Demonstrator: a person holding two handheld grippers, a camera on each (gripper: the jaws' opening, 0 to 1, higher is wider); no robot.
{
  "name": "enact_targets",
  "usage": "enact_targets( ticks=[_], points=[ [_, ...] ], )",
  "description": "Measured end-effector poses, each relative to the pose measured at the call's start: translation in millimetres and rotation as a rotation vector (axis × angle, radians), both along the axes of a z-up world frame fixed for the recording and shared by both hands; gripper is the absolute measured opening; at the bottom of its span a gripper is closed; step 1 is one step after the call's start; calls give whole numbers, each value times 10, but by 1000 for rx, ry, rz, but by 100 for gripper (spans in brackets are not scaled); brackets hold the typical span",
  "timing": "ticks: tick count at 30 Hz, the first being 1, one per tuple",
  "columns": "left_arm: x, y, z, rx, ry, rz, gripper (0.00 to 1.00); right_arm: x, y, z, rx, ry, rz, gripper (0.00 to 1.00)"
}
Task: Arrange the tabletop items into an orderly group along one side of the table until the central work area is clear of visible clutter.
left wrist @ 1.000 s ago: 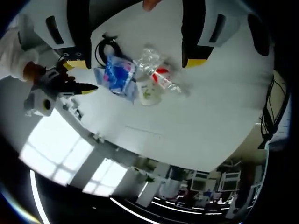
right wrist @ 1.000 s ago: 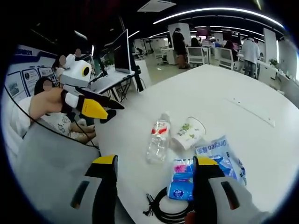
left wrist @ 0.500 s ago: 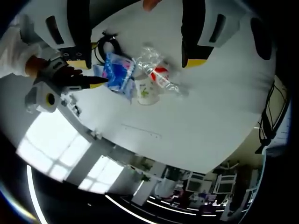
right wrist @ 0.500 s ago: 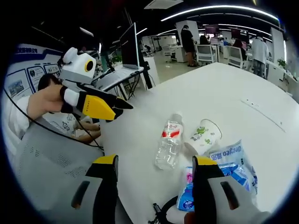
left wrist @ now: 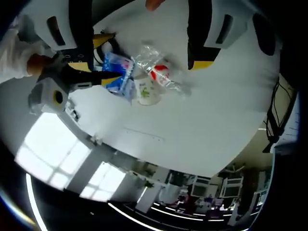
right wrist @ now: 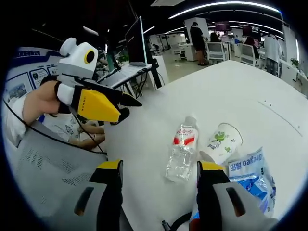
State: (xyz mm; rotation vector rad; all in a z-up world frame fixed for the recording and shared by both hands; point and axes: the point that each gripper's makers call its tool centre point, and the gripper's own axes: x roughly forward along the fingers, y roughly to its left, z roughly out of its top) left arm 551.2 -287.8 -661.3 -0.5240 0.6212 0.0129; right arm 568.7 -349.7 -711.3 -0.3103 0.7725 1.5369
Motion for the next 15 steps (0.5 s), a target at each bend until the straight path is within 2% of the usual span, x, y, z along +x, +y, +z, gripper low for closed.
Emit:
enact_targets(
  ticks=[9,15],
  points=[
    [-11,56,-76,-16,3,34,77,67,95,-60,-21,21,-24,58],
    [-23,135,-118,-47,-8,70,76,34,208,-111,-43,41,-29,58]
  ],
)
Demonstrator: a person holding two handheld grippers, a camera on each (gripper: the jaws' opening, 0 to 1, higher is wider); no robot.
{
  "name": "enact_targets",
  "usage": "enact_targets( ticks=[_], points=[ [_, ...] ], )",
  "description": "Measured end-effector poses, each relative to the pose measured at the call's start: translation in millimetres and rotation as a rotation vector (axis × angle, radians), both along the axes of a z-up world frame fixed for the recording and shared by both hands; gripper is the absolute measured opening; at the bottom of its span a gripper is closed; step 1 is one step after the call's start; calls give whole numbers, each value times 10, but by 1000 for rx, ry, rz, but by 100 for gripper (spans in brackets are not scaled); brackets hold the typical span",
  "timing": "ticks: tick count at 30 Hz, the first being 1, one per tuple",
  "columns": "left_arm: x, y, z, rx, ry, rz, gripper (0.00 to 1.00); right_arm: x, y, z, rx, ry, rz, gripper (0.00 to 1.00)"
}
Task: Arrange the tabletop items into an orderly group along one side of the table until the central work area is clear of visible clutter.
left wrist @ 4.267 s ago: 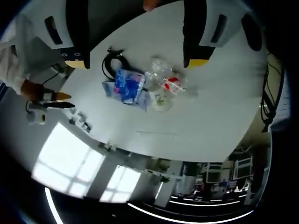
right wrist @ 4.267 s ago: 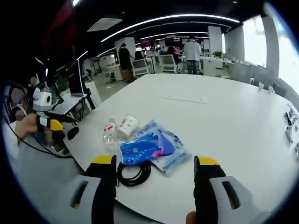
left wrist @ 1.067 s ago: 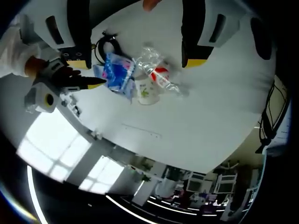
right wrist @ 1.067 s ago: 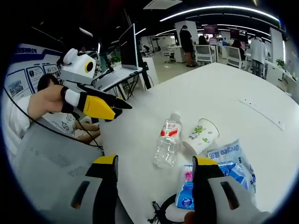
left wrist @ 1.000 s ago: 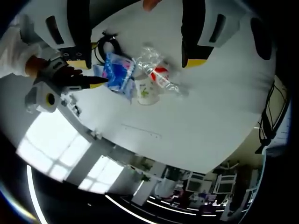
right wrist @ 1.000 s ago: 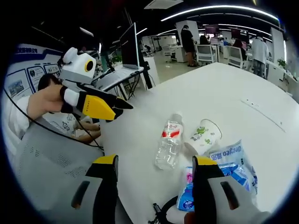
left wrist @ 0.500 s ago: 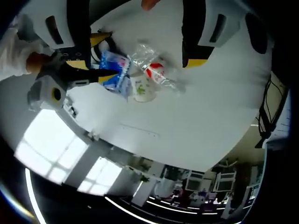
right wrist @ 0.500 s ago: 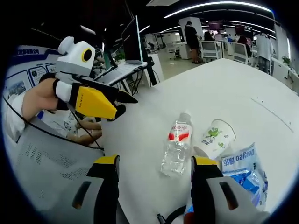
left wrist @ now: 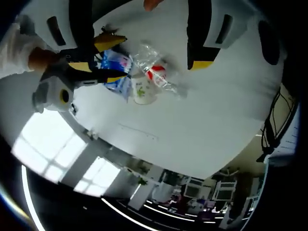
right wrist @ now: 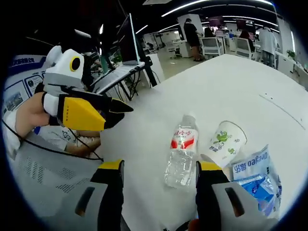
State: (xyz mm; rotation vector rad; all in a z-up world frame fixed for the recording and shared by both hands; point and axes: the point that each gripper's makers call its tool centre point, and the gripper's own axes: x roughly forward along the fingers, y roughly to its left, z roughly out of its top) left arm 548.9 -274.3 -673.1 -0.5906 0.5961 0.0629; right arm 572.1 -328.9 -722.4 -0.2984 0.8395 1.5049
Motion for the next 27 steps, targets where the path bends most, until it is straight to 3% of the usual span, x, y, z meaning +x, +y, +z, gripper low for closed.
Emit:
enact_targets(
  ticks=[9,13,18,27],
  points=[
    [-70,21,32,-35,-12,45,76,-64,169,-63,-19,5,10,57],
    [-63,20,70,-78,-33,71,76,-6,209,-159,-49,-18,4,57],
    [-99,3,40,-62,-13,64,76,25,211,-202,-74,-17,-16,58],
    [-111,-22,69,-117,-37,86,74,81,303,-298,-104,-8,-40,59]
  ],
)
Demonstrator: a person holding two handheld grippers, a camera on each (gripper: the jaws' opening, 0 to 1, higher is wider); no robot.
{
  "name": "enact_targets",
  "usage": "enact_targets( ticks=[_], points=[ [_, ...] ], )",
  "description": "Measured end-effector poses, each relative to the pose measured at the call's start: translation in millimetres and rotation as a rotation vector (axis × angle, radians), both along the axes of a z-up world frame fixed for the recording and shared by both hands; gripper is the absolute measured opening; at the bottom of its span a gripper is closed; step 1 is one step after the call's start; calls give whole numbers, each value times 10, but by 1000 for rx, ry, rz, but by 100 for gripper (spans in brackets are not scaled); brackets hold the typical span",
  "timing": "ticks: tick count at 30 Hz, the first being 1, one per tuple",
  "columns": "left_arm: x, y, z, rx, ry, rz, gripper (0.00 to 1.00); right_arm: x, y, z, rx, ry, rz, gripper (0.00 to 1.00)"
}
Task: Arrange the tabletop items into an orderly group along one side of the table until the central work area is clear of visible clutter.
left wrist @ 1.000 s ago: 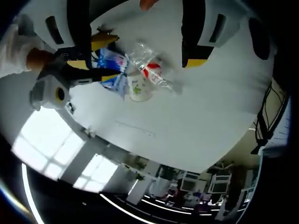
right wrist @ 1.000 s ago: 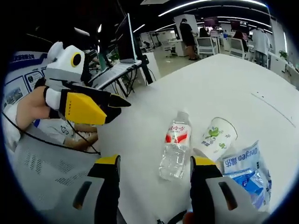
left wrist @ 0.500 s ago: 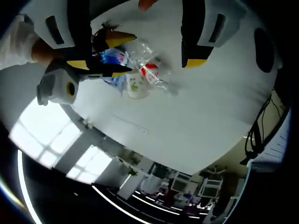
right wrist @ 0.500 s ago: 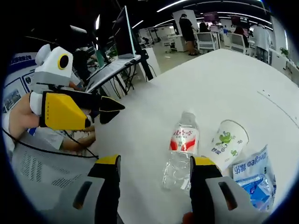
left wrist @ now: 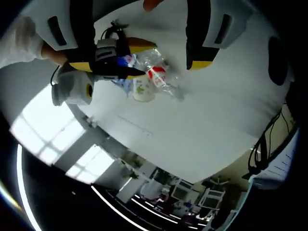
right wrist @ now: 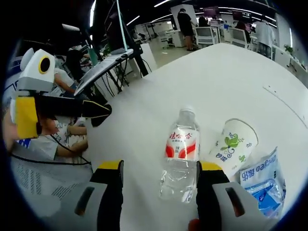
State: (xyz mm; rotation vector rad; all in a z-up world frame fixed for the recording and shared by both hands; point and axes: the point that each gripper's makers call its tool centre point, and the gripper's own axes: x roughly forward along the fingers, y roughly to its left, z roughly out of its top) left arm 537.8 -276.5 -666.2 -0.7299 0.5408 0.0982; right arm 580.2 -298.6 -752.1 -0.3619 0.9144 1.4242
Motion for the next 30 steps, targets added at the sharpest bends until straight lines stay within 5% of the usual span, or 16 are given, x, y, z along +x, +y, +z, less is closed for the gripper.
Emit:
enact_targets(
  ticks=[23,30],
  points=[
    [-19,-26,-90,-40,7,6,71,51,54,-231,-77,-80,-23,59],
    [-23,-22,-112,-41,10,3,71,114,58,-353,-122,-131,0,48]
  ],
)
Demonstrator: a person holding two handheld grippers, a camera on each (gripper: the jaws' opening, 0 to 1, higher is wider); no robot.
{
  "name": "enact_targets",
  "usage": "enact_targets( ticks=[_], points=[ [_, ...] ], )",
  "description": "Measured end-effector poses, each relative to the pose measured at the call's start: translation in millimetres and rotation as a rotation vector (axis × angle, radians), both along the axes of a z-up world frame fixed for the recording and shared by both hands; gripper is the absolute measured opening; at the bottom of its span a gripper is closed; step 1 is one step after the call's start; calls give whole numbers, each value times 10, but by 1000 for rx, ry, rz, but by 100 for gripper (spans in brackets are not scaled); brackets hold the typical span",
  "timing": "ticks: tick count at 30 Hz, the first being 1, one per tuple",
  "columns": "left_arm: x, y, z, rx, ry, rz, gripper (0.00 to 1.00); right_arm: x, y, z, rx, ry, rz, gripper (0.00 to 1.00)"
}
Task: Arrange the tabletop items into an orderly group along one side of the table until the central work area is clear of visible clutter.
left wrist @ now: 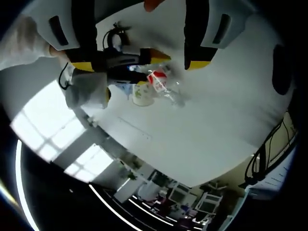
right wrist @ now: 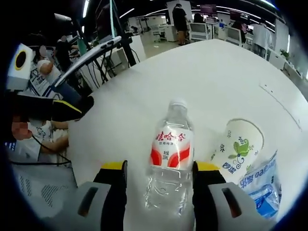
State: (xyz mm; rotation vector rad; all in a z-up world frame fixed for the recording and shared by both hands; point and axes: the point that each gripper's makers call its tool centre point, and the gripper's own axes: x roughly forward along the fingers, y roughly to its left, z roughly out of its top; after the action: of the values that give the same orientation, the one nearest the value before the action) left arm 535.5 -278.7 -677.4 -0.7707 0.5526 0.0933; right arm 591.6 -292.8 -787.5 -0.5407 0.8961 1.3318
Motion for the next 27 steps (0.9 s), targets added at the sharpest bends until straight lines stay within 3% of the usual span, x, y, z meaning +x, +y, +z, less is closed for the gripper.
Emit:
enact_targets(
  ticks=[3,13,15,21,27],
  points=[
    [-8,-2,-17,-5,6,4,71,64,-9,-15,-4,-50,7,39],
    [22,-18,-37,-16,3,2,70,76,12,-47,-14,-12,-17,34],
    [13,-29,-43,-20,6,3,70,68,11,-35,12,13,-42,32],
    [-12,-3,-32,-33,1,28,70,44,-12,-13,49,7,-33,30],
    [-4,-7,-46,-48,0,44,70,15,-5,129,126,21,-53,29]
  ],
)
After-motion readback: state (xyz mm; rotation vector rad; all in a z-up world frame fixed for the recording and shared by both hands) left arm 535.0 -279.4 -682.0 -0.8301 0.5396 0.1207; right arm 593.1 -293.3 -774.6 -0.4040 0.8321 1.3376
